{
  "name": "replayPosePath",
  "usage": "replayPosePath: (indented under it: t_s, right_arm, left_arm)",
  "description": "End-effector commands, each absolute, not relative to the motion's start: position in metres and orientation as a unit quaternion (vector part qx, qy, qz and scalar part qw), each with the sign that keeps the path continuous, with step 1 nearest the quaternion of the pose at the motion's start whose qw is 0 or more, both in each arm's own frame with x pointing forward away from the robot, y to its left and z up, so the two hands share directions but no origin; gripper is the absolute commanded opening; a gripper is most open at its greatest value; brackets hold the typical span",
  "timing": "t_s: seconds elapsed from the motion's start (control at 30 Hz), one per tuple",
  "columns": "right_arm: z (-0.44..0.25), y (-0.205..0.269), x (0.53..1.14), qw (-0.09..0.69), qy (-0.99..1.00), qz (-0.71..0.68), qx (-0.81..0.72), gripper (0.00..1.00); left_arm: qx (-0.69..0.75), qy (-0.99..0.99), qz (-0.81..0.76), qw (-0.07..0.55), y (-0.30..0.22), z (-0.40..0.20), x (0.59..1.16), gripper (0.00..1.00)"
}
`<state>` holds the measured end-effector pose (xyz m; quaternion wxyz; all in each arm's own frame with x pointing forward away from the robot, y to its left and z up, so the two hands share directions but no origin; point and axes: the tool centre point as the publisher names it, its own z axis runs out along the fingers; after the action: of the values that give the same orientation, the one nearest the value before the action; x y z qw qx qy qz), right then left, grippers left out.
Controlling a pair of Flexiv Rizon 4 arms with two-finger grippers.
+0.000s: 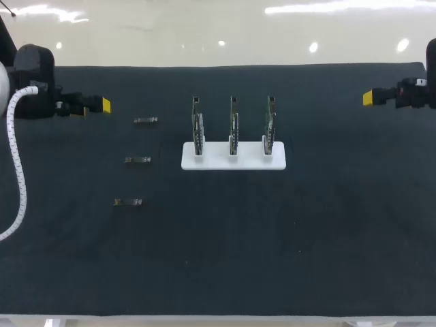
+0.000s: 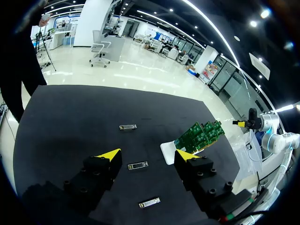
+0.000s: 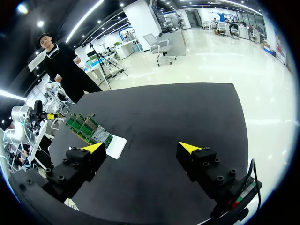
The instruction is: Pick up the optical module with the left hand, and insert it into the network port with the right hand.
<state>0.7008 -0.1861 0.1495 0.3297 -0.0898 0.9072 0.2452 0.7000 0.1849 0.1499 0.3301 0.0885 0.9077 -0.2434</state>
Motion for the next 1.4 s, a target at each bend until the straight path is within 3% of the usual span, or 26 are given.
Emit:
replayPosePath:
  t_s: [0.03,0.93,1.4]
  right_arm:
    - [0.150,-0.185,0.700,0.330,0.908,0.243,-0.089,1.00]
    - [0.150,-0.185,0.700,0.330,0.908,0.243,-0.089,1.00]
    - [0.175,-0.163,0.726,0.293,0.846,0.256,-0.364,1.00]
  left_arm:
    - [0.088,0.909,-0.242,0.329,0.185,0.151,0.700,1.00]
    - [0.088,0.909,-0.242,0.329,0.185,0.151,0.700,1.00]
    - [0.088,0.909,-0.242,0.329,0.185,0.151,0.700,1.00]
